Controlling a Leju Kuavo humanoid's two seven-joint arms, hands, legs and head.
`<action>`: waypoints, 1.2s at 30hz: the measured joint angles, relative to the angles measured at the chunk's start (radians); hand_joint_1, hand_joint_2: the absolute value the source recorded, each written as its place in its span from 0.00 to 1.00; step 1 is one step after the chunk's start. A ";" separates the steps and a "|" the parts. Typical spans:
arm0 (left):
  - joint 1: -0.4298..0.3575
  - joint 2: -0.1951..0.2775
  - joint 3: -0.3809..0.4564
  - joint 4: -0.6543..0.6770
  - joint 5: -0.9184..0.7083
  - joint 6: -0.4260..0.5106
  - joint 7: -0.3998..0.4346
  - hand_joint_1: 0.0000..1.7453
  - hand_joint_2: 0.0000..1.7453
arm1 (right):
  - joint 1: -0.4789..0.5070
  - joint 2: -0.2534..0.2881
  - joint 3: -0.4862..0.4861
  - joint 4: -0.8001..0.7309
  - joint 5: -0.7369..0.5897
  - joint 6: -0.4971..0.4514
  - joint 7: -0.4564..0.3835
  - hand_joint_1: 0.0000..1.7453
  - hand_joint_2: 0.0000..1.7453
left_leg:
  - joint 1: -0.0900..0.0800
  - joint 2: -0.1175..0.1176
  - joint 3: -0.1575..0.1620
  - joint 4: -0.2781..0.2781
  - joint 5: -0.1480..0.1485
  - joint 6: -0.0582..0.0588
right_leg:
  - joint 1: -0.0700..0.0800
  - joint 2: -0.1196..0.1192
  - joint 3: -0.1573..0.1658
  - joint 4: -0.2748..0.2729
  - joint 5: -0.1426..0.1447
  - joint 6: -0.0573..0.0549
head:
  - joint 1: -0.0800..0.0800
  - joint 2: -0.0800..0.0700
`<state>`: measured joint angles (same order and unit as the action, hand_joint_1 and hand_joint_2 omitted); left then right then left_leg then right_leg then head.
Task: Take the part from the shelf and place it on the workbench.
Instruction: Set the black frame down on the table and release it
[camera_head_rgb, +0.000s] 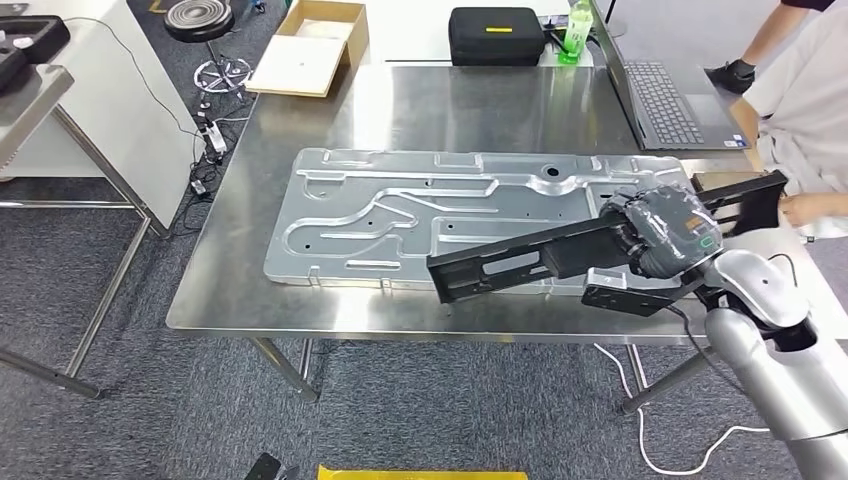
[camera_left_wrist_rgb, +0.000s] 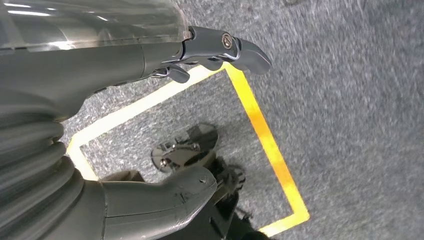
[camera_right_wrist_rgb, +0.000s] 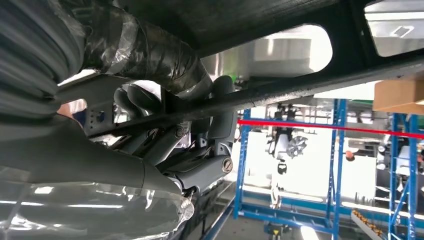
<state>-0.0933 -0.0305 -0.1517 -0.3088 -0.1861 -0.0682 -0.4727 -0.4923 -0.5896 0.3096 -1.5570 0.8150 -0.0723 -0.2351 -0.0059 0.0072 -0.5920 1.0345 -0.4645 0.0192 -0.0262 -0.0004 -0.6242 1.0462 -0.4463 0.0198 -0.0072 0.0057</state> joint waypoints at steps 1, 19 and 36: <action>0.000 0.000 0.000 0.000 0.000 0.000 0.000 0.00 1.00 | -0.002 0.003 0.005 0.000 -0.001 0.000 -0.001 1.00 1.00 | 0.001 -0.001 -0.010 0.025 -0.017 -0.004 | -0.001 0.000 0.001 -0.002 0.001 -0.008 | 0.000 0.000; 0.009 0.008 -0.002 0.000 -0.008 0.014 -0.002 0.00 1.00 | 0.002 0.039 0.032 0.003 -0.009 -0.021 -0.003 1.00 1.00 | 0.002 -0.004 -0.001 -0.016 0.021 0.037 | 0.012 0.003 -0.060 0.136 -0.081 0.014 | 0.000 0.000; 0.020 0.009 -0.013 0.000 -0.025 0.008 -0.020 0.00 1.00 | 0.007 0.086 -0.031 -0.024 0.094 -0.273 -0.007 1.00 1.00 | 0.003 -0.004 -0.135 0.257 -0.089 -0.011 | 0.015 0.000 0.046 -0.011 -0.035 -0.037 | 0.000 0.000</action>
<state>-0.0733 -0.0212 -0.1643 -0.3086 -0.2111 -0.0597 -0.4924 -0.4853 -0.5033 0.2786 -1.5815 0.9093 -0.3452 -0.2418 -0.0027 0.0028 -0.7272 1.2915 -0.5538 0.0081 -0.0115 -0.0003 -0.5781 1.0350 -0.4811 -0.0167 -0.0076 0.0057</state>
